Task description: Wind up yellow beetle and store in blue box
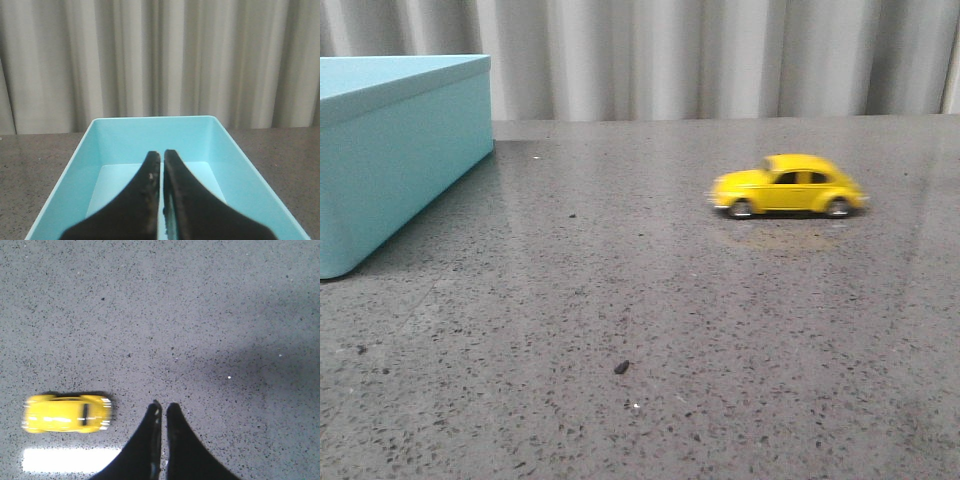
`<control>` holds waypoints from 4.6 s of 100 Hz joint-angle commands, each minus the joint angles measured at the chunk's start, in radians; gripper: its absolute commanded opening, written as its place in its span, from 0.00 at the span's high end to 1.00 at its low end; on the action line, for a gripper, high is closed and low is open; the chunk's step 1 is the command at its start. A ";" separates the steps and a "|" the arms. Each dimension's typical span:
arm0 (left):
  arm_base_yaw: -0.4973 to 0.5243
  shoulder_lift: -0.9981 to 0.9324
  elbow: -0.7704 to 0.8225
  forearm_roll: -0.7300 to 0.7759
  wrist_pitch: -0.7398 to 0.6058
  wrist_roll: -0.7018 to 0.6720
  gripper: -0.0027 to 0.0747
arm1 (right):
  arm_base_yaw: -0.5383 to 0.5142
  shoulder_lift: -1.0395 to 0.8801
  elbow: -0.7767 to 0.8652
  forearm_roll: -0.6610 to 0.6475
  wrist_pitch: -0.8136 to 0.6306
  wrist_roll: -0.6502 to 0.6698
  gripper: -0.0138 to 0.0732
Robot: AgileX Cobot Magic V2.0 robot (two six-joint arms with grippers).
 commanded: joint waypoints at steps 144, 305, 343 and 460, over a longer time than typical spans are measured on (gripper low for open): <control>-0.366 0.771 -0.752 0.081 0.300 0.258 0.99 | -0.001 -0.519 0.330 0.038 -0.301 -0.068 0.91; -0.398 1.356 -1.205 -0.286 0.961 1.159 0.39 | -0.001 -0.642 0.420 -0.006 -0.334 -0.068 0.91; -0.398 1.392 -1.205 -0.286 0.947 1.249 0.39 | -0.001 -0.642 0.420 -0.006 -0.339 -0.068 0.91; -0.395 1.472 -1.205 -0.290 0.947 1.284 0.40 | -0.001 -0.642 0.420 -0.016 -0.344 -0.068 0.91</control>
